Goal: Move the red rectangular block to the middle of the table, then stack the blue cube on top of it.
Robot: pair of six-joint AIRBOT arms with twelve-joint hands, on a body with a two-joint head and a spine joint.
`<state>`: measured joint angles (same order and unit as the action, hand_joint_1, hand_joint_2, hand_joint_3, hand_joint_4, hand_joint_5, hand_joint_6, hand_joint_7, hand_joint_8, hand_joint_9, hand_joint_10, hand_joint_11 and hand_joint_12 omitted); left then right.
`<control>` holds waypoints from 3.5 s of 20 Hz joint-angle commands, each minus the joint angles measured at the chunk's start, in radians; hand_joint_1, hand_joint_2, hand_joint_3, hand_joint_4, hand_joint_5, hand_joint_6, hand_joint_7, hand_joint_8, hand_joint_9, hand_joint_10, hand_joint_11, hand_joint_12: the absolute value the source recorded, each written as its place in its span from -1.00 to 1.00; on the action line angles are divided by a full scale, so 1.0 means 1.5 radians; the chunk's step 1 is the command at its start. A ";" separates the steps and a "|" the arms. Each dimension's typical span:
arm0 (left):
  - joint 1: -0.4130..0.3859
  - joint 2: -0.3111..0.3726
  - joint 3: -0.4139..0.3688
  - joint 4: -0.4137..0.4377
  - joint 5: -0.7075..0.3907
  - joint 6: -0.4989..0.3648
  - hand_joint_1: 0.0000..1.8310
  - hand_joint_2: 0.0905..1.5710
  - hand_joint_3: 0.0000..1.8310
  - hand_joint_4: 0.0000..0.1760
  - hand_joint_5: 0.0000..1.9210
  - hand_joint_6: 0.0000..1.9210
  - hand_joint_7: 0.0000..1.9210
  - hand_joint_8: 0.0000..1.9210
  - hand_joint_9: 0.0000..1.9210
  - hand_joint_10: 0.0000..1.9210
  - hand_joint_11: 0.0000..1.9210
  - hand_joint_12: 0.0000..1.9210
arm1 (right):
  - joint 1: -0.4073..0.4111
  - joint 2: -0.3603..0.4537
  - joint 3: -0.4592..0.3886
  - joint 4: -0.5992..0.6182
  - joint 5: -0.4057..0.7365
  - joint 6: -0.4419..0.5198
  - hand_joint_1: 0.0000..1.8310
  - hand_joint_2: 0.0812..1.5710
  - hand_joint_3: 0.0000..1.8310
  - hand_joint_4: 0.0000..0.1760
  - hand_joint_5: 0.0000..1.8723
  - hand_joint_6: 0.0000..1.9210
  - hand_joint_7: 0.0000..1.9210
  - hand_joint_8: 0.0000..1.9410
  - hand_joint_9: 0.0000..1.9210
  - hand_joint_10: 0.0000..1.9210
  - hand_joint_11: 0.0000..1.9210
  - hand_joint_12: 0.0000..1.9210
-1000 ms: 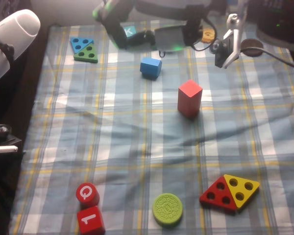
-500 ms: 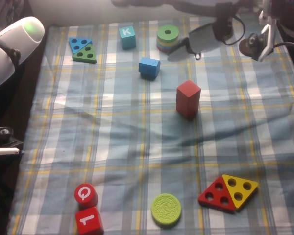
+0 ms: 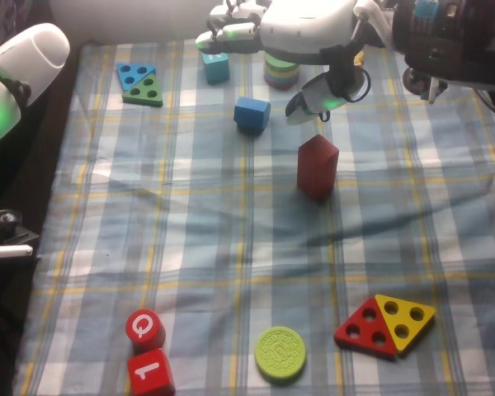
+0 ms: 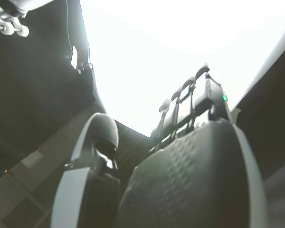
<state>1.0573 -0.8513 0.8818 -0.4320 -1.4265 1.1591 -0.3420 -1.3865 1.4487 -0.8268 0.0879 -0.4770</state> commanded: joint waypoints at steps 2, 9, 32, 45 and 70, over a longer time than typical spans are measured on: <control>-0.005 0.005 -0.004 0.020 -0.097 -0.006 -0.47 0.84 -1.00 -0.73 -1.00 -1.00 -1.00 -1.00 -1.00 -1.00 -1.00 -1.00 | 0.006 -0.001 0.005 0.002 0.036 -0.007 0.12 0.25 -1.00 0.07 -0.94 -1.00 -0.95 -1.00 -0.95 -1.00 -1.00 -0.66; -0.005 0.004 -0.004 0.022 -0.100 -0.006 -0.42 0.85 -1.00 -0.65 -1.00 -1.00 -1.00 -1.00 -1.00 -1.00 -1.00 -1.00 | -0.007 -0.032 0.027 -0.009 0.024 -0.007 0.10 0.27 -1.00 0.41 -0.92 -0.99 -0.93 -1.00 -0.92 -1.00 -1.00 -0.88; -0.002 0.003 -0.001 0.018 -0.102 -0.008 -0.43 0.84 -1.00 -0.32 -1.00 -1.00 -1.00 -1.00 -1.00 -1.00 -1.00 -1.00 | -0.001 -0.012 0.006 -0.035 0.143 0.131 0.28 0.60 -1.00 -1.00 -0.16 0.18 -0.34 0.76 -0.53 0.91 -0.52 1.00; 0.003 0.003 -0.002 0.009 -0.096 -0.008 -0.45 0.86 -1.00 0.08 -1.00 -1.00 -1.00 -1.00 -1.00 -1.00 -1.00 -1.00 | 0.047 0.112 -0.089 -0.006 0.251 0.131 0.15 0.60 -0.98 -1.00 -0.24 0.44 -0.63 0.68 -0.87 0.90 -0.98 1.00; 0.014 0.002 -0.004 -0.003 -0.100 -0.015 -0.48 0.86 -1.00 -0.09 -1.00 -1.00 -1.00 -1.00 -1.00 -1.00 -1.00 -1.00 | -0.043 0.188 -0.138 -0.004 0.306 0.190 0.34 0.50 -1.00 -1.00 -0.16 0.10 -0.07 0.47 0.06 0.67 -0.06 0.92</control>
<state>1.0836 -0.8505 0.8753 -0.4553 -1.4506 1.1484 -0.4110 -1.1069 1.2449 -0.8700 0.4660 -0.1974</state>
